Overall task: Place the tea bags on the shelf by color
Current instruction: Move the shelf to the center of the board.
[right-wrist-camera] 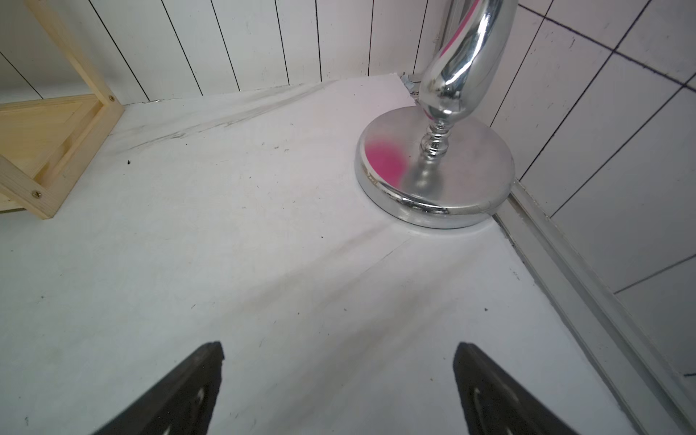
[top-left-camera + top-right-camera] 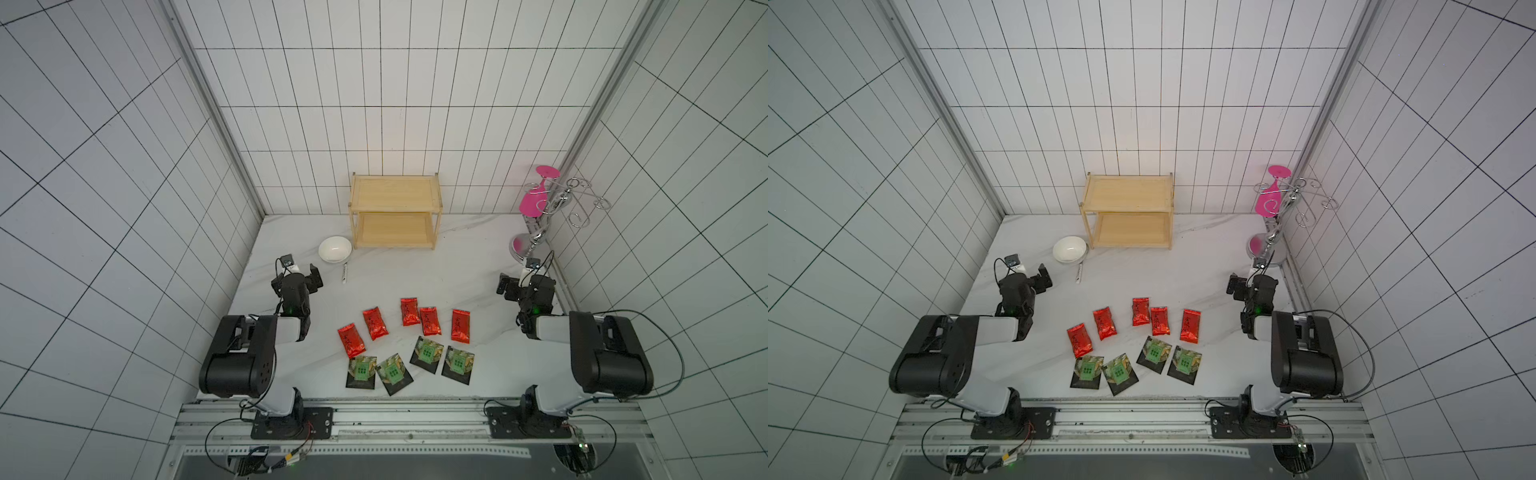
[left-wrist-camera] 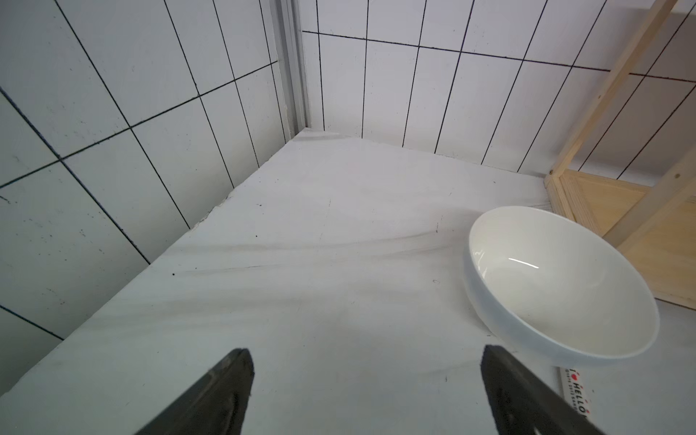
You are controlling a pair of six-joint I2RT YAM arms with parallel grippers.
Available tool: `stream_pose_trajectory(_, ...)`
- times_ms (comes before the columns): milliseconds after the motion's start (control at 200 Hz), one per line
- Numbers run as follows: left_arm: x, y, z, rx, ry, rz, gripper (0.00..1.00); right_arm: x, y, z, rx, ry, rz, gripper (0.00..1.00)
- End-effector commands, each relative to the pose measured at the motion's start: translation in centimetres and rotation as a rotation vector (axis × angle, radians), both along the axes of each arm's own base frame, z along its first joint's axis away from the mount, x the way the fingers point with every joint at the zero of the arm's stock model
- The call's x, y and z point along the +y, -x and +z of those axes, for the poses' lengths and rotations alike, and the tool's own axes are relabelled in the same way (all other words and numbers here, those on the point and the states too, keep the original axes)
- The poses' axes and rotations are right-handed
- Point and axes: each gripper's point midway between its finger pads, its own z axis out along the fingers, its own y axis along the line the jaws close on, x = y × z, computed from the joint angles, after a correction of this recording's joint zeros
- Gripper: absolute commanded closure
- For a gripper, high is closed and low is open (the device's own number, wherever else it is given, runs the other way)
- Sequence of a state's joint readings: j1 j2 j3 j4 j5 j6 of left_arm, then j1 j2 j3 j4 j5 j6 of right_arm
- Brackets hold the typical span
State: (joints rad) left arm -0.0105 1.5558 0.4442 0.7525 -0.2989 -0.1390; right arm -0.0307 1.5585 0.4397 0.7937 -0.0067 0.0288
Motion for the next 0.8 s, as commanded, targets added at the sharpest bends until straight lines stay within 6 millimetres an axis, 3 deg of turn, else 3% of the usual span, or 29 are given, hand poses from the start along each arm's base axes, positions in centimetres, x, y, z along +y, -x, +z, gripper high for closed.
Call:
stream_pose_trajectory(0, 0.1, -0.1, 0.4, -0.022, -0.008, 0.006, 0.02, 0.2, -0.1, 0.8, -0.026, 0.012, 0.006, 0.01)
stream_pose_trajectory(420, 0.2, -0.1, 0.4, -0.022, -0.001, 0.004, 0.02, 0.0, -0.1, 0.7, -0.020, 0.014, -0.006, 0.01)
stream_pose_trajectory(490, 0.4, -0.1, 0.9, -0.041, -0.005, 0.022, 0.02, -1.5, 0.2, 1.3, -0.038, 0.040, -0.120, 0.01)
stream_pose_trajectory(550, 1.4, 0.5, 2.5, -0.076, -0.036, 0.118, 0.02, -2.9, 1.0, 2.9, -0.050, 0.085, -0.250, 0.01)
stream_pose_trajectory(650, 1.3, 1.5, 5.3, -0.039, -0.063, 0.181, 0.02, -2.5, 2.3, 8.0, -0.074, 0.121, -0.348, 0.01)
stream_pose_trajectory(795, 0.9, 1.4, 10.7, -0.131, 0.099, 0.290, 0.02, 1.5, 2.5, 14.7, -0.154, -0.079, -0.255, 0.08)
